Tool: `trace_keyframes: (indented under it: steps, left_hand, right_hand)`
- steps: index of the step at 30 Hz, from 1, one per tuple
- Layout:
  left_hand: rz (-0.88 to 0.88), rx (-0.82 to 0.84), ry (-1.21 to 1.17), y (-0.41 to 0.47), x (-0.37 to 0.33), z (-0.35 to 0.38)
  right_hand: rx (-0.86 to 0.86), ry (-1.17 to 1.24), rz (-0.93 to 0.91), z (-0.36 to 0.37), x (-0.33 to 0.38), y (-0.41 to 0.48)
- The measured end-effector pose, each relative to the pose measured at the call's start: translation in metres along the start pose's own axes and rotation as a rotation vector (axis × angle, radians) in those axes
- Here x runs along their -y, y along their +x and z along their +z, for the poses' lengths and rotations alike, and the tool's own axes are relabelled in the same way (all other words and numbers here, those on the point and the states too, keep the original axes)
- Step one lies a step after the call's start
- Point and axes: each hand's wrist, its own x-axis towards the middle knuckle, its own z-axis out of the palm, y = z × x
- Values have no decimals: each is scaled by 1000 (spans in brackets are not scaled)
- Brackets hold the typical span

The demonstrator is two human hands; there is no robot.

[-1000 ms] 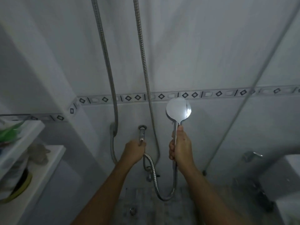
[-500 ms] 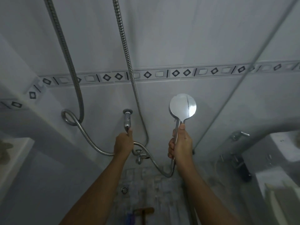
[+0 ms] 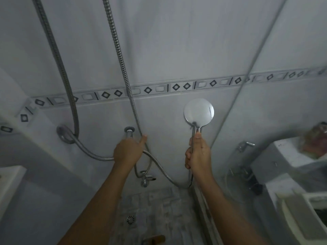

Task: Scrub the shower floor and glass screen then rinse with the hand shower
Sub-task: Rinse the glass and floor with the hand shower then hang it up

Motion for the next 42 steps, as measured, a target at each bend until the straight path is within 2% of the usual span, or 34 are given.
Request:
trace_keyframes:
  steps: [4,8,11,14,17,21,28,35,38,42]
  left_hand:
    - [233,-186,43,4,-68,-86]
    - [479,-376,-26,-6,-131,-158]
    - [664,-518,-70,-31,-175,-202]
    - [816,-593,-140,-65,-212,-242]
    - [892,-638,-211,-98,-235,-271]
    - [967,-600,-278,-136,-245,-283]
    - [1055,-453,-337,-192,-246,-259]
    - [1117,-378,-363,-243,-262,-243]
    - [1163,-326,-402,-273,-276,-237]
    - [1249,-294,-424,-302,-286,-222]
  right_hand:
    - [-80,-11,-189,-18,59,3]
    - [-221,32,-336,-43,131,-3]
    - [-267,29,-419,-64,180,-25]
    - [-333,10,-510,-79,216,-52]
    - [-382,-22,-563,-92,243,-83]
    - [-452,-125,-596,-112,258,-126]
    - [-650,-207,-620,-158,246,-203]
    - [-728,-271,-613,-189,234,-267]
    - [-735,-227,-600,-207,229,-296]
    - [-747,-208,-519,-231,217,-319]
